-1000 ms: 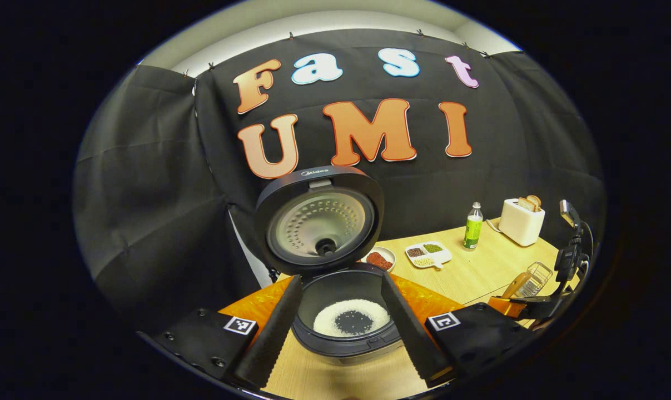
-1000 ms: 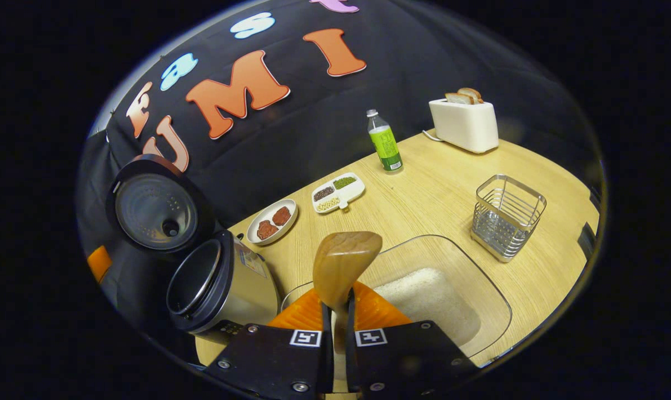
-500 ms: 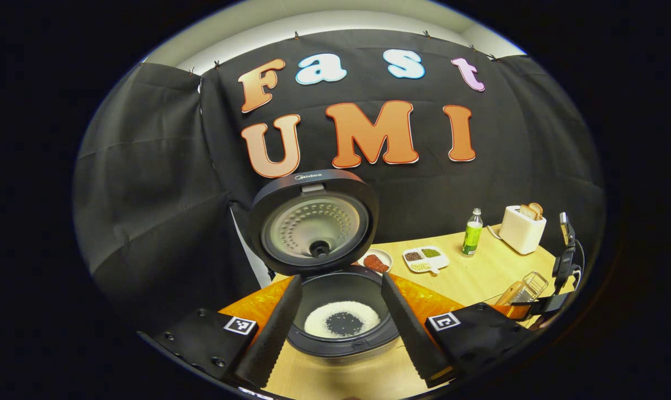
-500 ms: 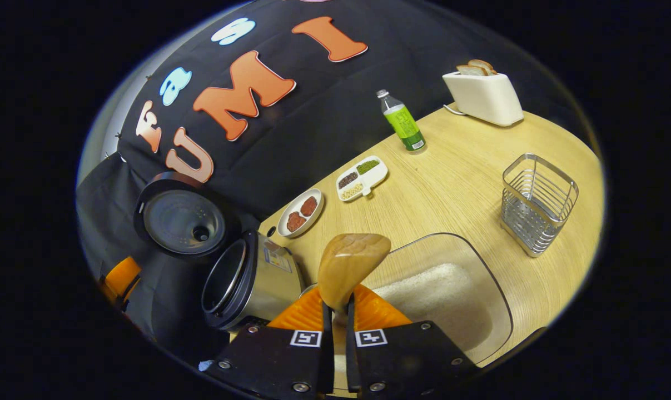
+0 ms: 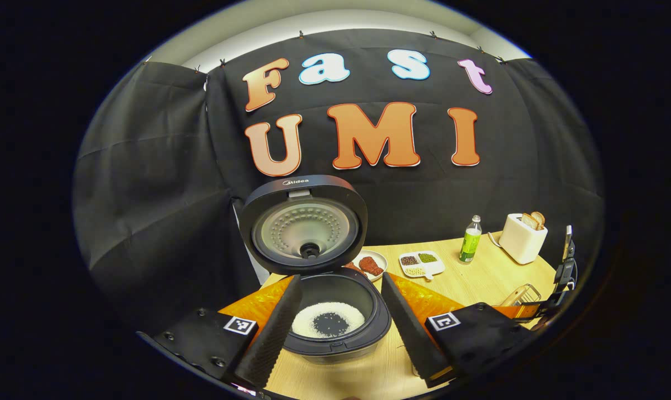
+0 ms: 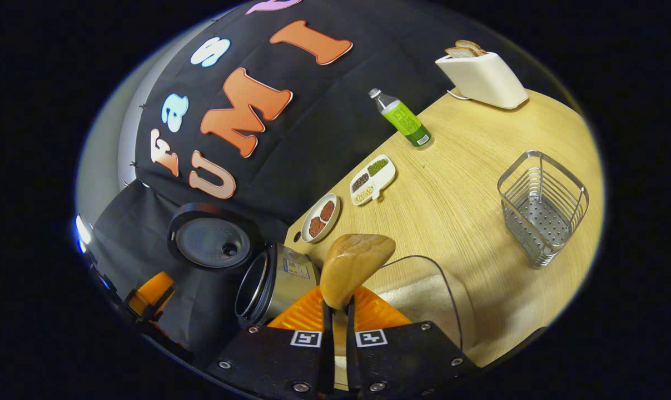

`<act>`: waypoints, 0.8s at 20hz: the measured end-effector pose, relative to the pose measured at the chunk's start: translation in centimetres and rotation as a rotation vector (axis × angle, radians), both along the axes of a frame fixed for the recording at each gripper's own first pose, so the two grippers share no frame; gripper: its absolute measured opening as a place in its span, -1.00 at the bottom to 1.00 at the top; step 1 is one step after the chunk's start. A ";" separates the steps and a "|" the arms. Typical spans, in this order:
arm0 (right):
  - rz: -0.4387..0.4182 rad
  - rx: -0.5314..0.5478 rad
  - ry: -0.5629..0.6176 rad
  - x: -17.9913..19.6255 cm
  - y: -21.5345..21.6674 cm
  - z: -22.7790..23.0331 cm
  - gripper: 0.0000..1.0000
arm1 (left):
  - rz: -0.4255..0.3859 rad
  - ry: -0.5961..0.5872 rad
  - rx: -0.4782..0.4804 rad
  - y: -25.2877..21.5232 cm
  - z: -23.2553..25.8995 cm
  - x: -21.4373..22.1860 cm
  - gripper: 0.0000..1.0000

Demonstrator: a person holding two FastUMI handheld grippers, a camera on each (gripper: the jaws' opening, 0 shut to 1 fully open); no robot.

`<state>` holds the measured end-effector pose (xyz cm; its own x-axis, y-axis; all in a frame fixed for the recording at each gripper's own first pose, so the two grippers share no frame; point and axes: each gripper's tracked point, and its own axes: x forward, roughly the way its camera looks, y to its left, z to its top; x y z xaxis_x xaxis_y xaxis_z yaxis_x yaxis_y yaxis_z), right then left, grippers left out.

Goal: Close the left gripper, press the button to open the rice cooker; take a wooden spoon from the chopstick holder with the right hand, scoop a spoonful of rice and pour it into the rice cooker, then put the wooden spoon back into the chopstick holder.

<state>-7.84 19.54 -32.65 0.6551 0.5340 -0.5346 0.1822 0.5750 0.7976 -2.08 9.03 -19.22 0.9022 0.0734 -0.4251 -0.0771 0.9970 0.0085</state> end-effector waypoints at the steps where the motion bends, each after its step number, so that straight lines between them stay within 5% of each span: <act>1: -0.009 0.016 0.003 0.2 -0.7 0.0 -0.84 | 0.003 -0.002 0.002 -0.2 0.2 0.1 0.93; 3: -0.021 0.047 0.002 0.7 -1.6 0.5 -0.84 | 0.009 -0.011 0.003 -0.5 0.5 0.1 0.93; 4: -0.027 0.060 -0.002 0.8 -2.1 0.9 -0.84 | 0.012 -0.015 0.001 -0.5 0.5 0.2 0.76; 5: -0.034 0.077 -0.006 1.2 -2.5 1.3 -0.84 | 0.014 -0.016 0.000 -0.6 0.5 0.4 0.93; 6: -0.048 0.096 -0.008 1.5 -2.9 1.7 -0.84 | 0.017 -0.019 0.002 -0.5 0.5 0.4 0.76; 16: -0.077 0.321 -0.090 5.8 -1.7 8.9 -0.84 | 0.074 -0.059 -0.054 1.0 1.1 0.3 0.76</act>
<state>-2.04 17.82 -23.72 0.7367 0.6129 -0.2858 0.1363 0.2793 0.9505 -1.74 10.07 -18.09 0.9187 0.1192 -0.3765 -0.1493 0.9874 -0.0516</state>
